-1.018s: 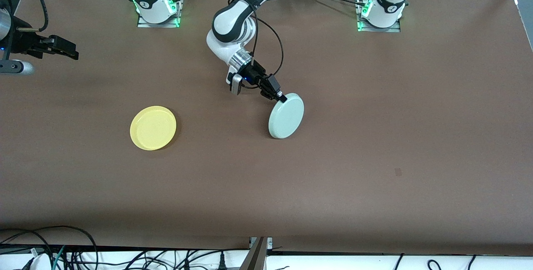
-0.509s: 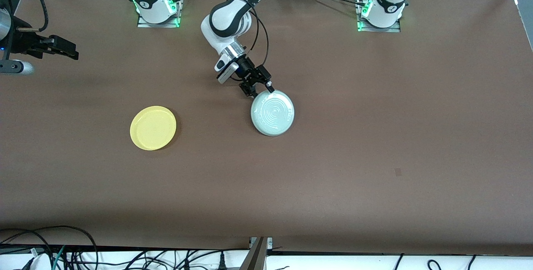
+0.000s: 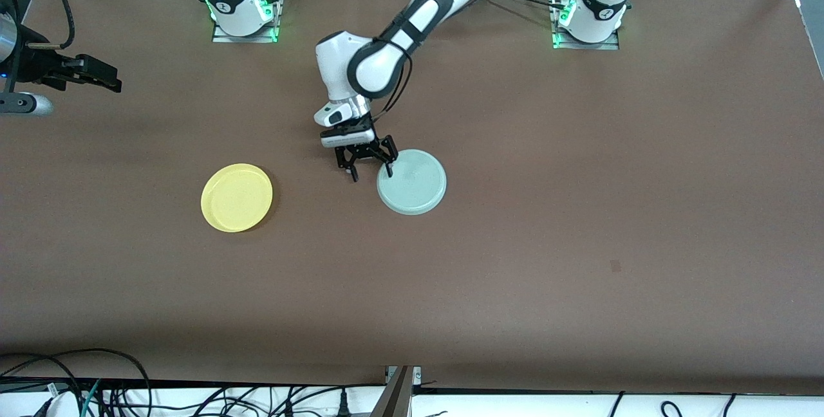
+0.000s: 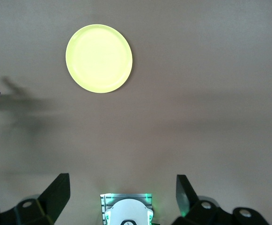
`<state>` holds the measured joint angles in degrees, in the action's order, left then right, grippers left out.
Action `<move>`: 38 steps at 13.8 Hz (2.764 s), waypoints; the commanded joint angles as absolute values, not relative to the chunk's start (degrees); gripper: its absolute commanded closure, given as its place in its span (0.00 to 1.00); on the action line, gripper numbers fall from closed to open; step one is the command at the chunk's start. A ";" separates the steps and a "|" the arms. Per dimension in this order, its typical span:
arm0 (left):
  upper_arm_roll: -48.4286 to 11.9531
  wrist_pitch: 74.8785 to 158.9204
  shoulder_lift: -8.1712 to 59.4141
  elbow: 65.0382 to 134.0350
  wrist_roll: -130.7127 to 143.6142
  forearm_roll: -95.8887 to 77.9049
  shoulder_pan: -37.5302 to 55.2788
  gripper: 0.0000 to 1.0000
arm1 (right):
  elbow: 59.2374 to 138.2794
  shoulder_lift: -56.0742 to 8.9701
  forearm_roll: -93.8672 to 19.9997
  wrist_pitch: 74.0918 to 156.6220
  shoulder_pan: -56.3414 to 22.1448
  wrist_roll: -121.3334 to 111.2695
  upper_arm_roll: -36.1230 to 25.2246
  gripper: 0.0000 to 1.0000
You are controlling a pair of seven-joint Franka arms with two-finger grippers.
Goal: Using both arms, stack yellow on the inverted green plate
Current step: 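Raise the left gripper off the plate while the right gripper starts reaching, then grasp the yellow plate rim with the right gripper while the left gripper withdraws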
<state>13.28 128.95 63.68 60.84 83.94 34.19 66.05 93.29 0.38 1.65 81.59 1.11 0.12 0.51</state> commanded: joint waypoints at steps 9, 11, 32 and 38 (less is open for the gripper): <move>10.02 135.62 53.28 59.94 79.01 -4.22 50.46 0.00 | 91.93 -0.18 1.93 80.42 1.06 -0.09 0.44 0.00; 11.15 134.39 50.64 60.03 79.36 -3.43 50.18 0.00 | 91.93 -0.17 2.55 80.42 1.05 0.09 0.44 0.00; 12.30 78.06 15.32 65.36 21.74 -16.96 18.47 0.00 | 113.38 -26.10 -12.83 132.01 3.86 -6.93 0.35 0.33; 12.13 73.13 5.11 76.53 3.89 -7.58 12.57 0.00 | 113.38 -30.58 -12.83 135.34 4.74 -8.53 0.35 0.59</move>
<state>12.84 72.59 10.14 68.91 9.10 -11.45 12.76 113.24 -29.09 -11.45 133.35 4.08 -7.03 -0.12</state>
